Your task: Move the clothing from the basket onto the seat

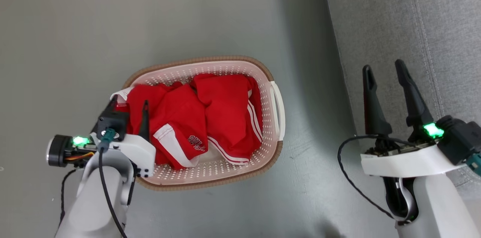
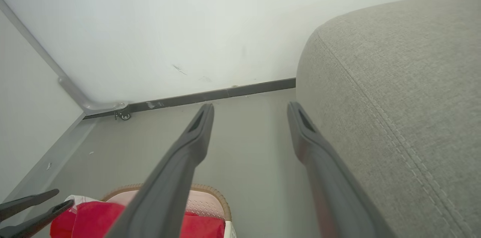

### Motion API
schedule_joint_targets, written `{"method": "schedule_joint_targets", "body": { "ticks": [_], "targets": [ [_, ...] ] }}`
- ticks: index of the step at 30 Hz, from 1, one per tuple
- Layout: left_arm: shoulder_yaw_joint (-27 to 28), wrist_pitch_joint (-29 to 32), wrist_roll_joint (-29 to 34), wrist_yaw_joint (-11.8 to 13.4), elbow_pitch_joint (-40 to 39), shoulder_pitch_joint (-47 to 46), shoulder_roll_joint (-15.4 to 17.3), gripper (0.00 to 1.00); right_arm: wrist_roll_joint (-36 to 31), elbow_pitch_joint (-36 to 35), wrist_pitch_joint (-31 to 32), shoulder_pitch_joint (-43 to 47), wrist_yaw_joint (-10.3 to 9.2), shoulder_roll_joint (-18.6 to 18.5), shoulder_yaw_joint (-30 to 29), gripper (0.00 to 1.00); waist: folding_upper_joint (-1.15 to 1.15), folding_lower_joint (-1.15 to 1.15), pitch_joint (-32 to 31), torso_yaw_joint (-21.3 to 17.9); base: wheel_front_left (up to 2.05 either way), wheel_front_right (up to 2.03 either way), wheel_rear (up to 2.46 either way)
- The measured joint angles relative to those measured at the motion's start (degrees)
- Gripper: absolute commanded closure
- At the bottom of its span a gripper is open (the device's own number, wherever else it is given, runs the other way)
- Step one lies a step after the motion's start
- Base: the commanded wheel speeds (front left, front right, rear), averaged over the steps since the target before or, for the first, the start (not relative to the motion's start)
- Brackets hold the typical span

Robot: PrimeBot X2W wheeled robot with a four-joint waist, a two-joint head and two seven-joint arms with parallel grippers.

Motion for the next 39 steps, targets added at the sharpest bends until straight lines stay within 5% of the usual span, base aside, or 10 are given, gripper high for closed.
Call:
{"method": "schedule_joint_targets", "body": {
  "ticks": [30, 39],
  "targets": [
    [5.7, 0.0, -1.78, 7.33, 3.97, -4.87, 1.58, 0.0, 1.07, 0.1, -0.01, -6.49, 0.0, -0.15, 0.38, 0.0, 0.0, 0.0, 6.89, -0.92, 0.0, 0.0, 0.0],
    [4.9, 0.0, -3.1, 4.83, 4.43, -4.88, 0.07, 0.0, 1.07, 0.87, -0.01, -6.55, 0.0, -0.16, 0.52, 0.0, 0.0, 0.0, 7.02, -0.78, 0.0, 0.0, 0.0]
  ]
}}
